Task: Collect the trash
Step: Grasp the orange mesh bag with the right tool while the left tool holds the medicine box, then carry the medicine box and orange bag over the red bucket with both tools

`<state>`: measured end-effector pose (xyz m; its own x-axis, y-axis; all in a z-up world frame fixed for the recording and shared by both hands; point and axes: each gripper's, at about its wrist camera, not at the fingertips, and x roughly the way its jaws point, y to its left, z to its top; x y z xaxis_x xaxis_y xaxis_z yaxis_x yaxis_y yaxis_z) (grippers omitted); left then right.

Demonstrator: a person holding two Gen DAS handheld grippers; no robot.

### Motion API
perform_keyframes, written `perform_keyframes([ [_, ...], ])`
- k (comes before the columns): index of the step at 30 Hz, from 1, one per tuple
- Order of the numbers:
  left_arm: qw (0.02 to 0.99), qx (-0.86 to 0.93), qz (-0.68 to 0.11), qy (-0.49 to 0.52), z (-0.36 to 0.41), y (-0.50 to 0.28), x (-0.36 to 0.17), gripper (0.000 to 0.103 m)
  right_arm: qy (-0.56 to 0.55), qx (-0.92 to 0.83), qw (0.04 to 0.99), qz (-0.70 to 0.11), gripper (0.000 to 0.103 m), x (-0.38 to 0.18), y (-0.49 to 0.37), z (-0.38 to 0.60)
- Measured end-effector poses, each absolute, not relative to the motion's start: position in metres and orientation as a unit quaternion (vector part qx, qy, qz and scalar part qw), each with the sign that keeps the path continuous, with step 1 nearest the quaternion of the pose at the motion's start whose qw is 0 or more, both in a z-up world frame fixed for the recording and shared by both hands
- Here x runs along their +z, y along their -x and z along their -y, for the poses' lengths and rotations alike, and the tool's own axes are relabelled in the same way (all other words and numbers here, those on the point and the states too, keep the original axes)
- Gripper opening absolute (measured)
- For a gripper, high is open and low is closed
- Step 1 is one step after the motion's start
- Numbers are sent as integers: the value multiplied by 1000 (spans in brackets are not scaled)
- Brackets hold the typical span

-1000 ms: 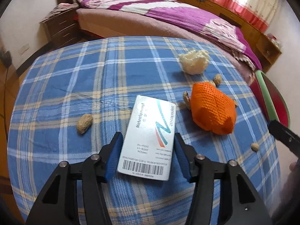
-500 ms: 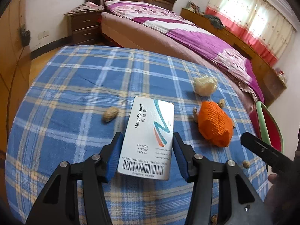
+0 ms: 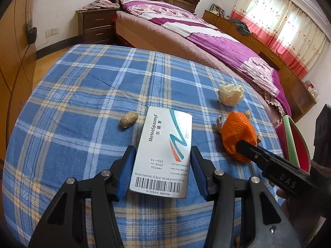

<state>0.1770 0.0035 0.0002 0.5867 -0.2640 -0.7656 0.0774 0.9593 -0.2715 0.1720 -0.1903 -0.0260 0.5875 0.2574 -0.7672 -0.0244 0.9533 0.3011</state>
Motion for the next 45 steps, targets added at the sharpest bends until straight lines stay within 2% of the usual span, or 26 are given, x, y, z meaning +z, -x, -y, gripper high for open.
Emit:
perform_keyframes([
  [4,885,-99,-442,107,-3,-174,3,54,-141,82,882,-443,18,-23,-165,196],
  [7,886,-102,-440,108,-2,-171,6,54,-147,86,885,-433,14,-17,-155,199],
  [31,903,-138,-395,101,22,-122,61,54,-197,83,911,-351,13,48,-66,238],
  [45,903,-190,-377,82,70,-98,92,54,-223,43,929,-291,13,74,-16,286],
])
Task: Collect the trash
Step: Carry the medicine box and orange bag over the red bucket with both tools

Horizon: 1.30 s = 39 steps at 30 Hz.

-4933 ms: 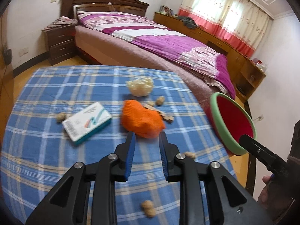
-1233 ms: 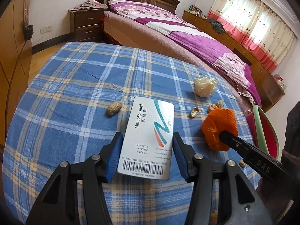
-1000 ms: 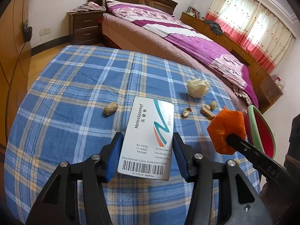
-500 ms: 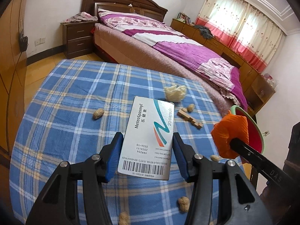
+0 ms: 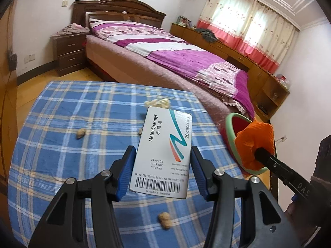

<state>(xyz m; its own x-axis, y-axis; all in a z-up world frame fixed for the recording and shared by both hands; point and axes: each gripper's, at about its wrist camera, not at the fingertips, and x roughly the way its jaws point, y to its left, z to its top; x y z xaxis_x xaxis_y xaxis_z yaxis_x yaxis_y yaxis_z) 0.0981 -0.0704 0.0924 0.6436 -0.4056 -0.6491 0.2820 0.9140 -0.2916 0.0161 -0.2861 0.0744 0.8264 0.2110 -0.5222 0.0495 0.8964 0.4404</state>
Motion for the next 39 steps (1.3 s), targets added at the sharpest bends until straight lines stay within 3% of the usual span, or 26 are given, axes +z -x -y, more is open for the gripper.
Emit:
perform_keyframes([
  [21,885,-266,-383,21,189,-99,102,54,-281,-53,923,-256,13,65,20,396],
  [39,851,-328,-409,-36,306,-127,73,54,-311,-120,897,-290,16,29,6,475],
])
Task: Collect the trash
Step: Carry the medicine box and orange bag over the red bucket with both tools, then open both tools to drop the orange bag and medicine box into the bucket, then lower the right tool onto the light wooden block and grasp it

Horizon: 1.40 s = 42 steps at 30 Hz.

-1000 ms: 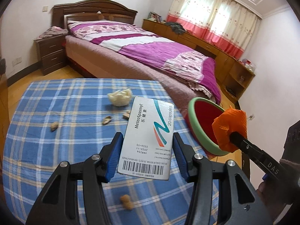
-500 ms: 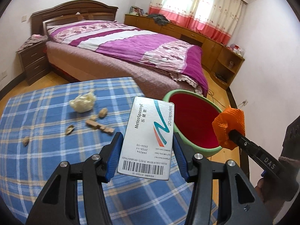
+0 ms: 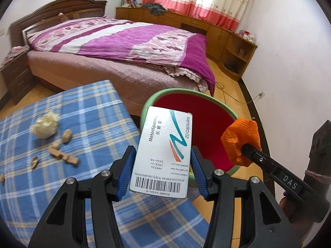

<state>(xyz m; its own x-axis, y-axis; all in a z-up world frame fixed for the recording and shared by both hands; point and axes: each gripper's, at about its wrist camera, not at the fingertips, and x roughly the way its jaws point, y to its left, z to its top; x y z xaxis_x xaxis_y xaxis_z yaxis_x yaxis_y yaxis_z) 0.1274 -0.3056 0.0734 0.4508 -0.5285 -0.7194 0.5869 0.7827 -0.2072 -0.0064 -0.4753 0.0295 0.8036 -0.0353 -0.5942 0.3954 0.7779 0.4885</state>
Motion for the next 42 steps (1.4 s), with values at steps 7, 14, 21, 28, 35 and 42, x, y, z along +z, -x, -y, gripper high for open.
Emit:
perform_keyframes([
  [7,841,-344,-415,-50,334,-141,59,54,-316,-135,888,-304,17,21,-5,493],
  [14,831,-359,-424,-41,349,-151,50,54,-325,-145,881,-311,27,16,-11,506],
  [21,826,-361,-433,-16,346,-158,47,54,-330,-149,878,-313,35,15,-13,510],
  [28,833,-342,-435,-10,326,-157,53,54,-325,-140,884,-307,40,18,-13,503],
  [35,844,-318,-431,-4,299,-154,61,54,-312,-128,892,-302,49,28,-14,482],
  [42,855,-291,-430,4,265,-153,65,54,-299,-107,898,-306,52,33,-18,455],
])
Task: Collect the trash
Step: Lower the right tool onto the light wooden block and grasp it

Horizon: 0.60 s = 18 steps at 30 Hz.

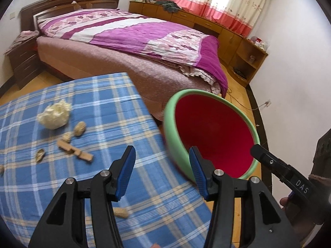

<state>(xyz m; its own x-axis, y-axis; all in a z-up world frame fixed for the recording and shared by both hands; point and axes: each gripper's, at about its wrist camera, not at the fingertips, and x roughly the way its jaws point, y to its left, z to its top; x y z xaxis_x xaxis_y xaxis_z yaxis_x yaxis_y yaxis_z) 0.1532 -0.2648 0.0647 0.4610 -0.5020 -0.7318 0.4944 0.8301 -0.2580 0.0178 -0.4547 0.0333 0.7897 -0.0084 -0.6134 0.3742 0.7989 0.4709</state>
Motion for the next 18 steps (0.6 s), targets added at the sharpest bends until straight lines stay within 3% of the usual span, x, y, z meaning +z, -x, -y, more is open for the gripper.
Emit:
perform_keyframes([
  [18,883,-197,-424,35,162,-154,66,54,-256,-33,908,-331,57,43,-54,373],
])
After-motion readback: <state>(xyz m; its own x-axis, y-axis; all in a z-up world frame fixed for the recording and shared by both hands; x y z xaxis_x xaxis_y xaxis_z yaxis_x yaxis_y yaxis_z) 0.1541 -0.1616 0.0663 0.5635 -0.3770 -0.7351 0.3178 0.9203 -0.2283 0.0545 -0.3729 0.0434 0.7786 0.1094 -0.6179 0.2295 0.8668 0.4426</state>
